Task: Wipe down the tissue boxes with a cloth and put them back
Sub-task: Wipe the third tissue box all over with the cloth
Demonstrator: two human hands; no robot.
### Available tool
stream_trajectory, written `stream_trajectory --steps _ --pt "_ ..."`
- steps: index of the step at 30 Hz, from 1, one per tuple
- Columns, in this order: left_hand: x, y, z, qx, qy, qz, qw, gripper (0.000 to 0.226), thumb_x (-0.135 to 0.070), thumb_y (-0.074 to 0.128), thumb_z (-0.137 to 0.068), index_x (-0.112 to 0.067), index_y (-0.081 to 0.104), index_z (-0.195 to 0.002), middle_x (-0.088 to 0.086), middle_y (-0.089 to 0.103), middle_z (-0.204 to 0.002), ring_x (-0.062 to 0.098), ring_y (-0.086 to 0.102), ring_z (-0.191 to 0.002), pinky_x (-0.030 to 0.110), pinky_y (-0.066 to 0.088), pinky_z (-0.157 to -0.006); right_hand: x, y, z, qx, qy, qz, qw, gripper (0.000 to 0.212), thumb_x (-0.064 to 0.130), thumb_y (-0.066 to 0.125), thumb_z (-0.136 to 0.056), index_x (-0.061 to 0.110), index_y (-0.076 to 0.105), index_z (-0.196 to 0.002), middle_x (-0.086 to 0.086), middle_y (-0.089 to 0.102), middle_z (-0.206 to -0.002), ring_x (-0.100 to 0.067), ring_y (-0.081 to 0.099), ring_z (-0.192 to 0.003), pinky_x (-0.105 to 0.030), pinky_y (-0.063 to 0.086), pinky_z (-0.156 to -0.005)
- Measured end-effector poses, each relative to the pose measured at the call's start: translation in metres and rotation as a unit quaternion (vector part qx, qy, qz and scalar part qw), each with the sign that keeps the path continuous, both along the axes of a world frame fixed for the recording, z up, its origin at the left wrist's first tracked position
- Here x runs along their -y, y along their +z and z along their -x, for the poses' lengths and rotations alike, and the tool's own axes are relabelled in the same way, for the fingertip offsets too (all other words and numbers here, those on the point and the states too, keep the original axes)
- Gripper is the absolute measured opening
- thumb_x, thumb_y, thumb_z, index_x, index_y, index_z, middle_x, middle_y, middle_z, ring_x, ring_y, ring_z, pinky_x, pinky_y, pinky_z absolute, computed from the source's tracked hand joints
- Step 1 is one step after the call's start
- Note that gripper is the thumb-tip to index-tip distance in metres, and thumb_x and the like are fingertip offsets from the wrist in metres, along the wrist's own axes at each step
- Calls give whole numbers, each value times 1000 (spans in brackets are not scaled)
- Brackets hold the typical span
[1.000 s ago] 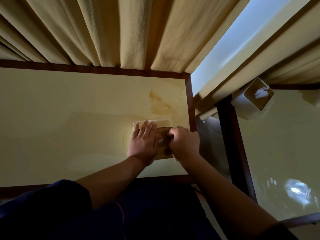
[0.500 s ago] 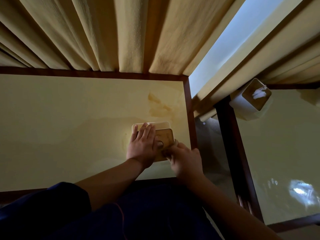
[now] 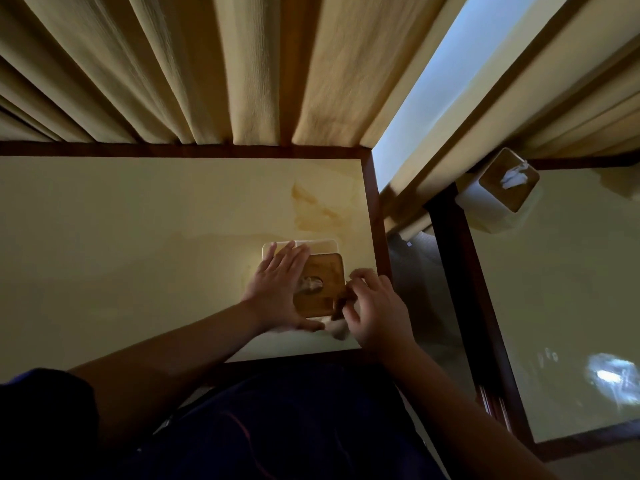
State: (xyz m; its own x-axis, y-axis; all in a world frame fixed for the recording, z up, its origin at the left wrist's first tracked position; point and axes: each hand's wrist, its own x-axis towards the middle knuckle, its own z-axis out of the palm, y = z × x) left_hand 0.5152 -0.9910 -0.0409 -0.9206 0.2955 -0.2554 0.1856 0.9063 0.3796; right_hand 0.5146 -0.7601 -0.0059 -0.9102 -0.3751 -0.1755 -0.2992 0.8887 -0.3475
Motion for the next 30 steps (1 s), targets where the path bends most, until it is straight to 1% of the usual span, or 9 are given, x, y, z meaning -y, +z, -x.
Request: stream_trajectory --steps 4,10,14,16,18,21,23,25,30 --pt "10 11 22 56 -129 55 989 146 -81 74 -67 -11 -10 -164 3 -13 -173 19 -24 -156 34 -30 -117 -12 3 -10 -25 -1 63 998 24 26 63 -100 25 63 -123 7 70 -113 -11 65 -94 -28 56 -70" --pt "16 37 59 78 -311 157 934 144 -54 93 -65 -27 -7 -165 5 -26 -169 28 -29 -154 45 -22 -119 -14 8 -5 -38 59 51 996 19 27 55 -100 28 64 -118 9 66 -107 -12 62 -93 -31 57 -65" --pt "33 38 65 143 -196 81 967 153 -59 91 -64 -26 -22 -162 2 -37 -161 25 -36 -149 45 -20 -120 2 7 6 -19 97 41 994 17 27 55 -100 27 62 -116 10 63 -107 -12 58 -94 -23 49 -65" --pt "33 32 51 128 -109 -1 986 136 -59 82 -77 -22 -16 -164 0 -30 -166 21 -30 -153 40 -16 -124 12 2 10 -21 106 38 993 16 25 60 -99 24 63 -115 7 61 -111 -14 58 -98 -17 40 -63" --pt "18 24 28 81 20 -63 995 114 -58 67 -91 -15 -8 -165 4 -15 -172 22 -17 -158 34 -12 -125 19 -3 10 -27 89 45 995 18 24 66 -98 23 65 -116 3 60 -118 -15 59 -103 -20 45 -62" --pt "-7 12 -1 26 182 -102 978 95 -64 41 -99 -9 0 -165 6 -2 -174 21 -10 -160 33 -11 -126 23 -3 7 -44 62 51 996 29 24 77 -92 22 64 -118 2 63 -108 -17 64 -88 -24 43 -57" --pt "-19 3 -9 10 219 -100 970 88 -63 28 -102 -8 1 -165 5 -4 -173 21 -13 -159 32 -16 -125 24 -1 2 -61 79 51 994 31 28 79 -86 22 68 -114 3 66 -95 -19 64 -75 -26 43 -52" --pt "-26 -4 -10 -18 242 -94 965 82 -60 15 -102 -7 6 -165 5 0 -173 22 -10 -160 31 -19 -124 22 2 -4 -62 100 51 992 24 34 66 -90 22 71 -111 4 68 -96 -19 64 -77 -31 50 -51" --pt "-32 -17 -11 -95 279 -83 952 66 -38 23 -104 -4 31 -160 12 30 -168 28 18 -158 30 -15 -126 13 1 -18 -14 105 -33 994 17 22 74 -92 32 74 -106 15 71 -114 -10 65 -78 -23 44 -56"
